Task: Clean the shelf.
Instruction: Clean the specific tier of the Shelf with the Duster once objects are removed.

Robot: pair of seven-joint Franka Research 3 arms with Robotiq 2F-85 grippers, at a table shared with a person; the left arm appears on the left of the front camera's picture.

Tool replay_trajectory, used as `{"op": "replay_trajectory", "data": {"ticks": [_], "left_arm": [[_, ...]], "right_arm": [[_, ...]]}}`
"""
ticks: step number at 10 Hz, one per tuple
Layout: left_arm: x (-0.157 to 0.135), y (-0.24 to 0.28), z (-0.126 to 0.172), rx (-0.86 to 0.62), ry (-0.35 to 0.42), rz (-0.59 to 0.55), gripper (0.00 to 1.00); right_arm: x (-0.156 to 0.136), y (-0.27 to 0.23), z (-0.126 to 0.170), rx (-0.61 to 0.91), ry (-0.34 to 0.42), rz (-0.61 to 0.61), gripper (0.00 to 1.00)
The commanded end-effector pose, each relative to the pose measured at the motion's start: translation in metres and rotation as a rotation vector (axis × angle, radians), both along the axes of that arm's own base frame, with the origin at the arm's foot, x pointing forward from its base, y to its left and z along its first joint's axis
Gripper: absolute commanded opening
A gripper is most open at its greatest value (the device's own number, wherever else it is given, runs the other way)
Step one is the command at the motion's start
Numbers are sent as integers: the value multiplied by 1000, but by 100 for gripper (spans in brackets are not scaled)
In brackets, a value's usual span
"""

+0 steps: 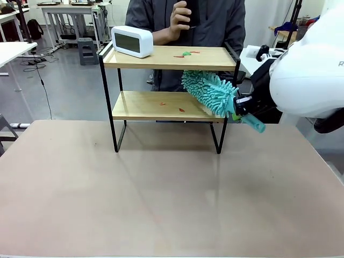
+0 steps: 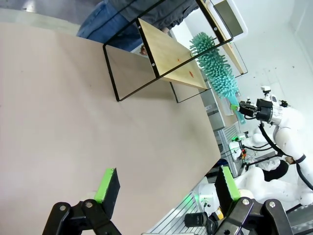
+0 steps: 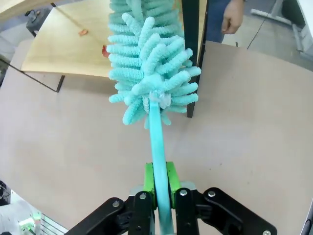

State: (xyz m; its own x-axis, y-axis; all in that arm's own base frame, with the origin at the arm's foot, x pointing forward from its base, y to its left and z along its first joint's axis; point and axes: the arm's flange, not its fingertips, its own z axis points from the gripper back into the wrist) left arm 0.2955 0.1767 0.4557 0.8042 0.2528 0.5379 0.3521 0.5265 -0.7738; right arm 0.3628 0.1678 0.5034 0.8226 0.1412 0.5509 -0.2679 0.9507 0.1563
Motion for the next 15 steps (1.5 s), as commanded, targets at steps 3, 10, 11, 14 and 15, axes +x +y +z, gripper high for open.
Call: {"op": "replay_trajectory", "data": {"ticks": [3,10,11,14,15], "left_arm": [[2,-2,1,-10,-33,-2,100],[2,-2,1,-10,-33,-2,100],[2,-2,1,-10,-33,-2,100],[2,-2,1,-10,-33,-2,100],[2,-2,1,-10,-33,-2,100]], "right_arm": [[26,13,-11,59,-52,-154,13],[44,37,-27,106,-36,-272,13],[44,37,-27,110,-31,-273,13],[41,37,-31,134,94,-189,13],[40,37,-30,168,124,-154,13]]}}
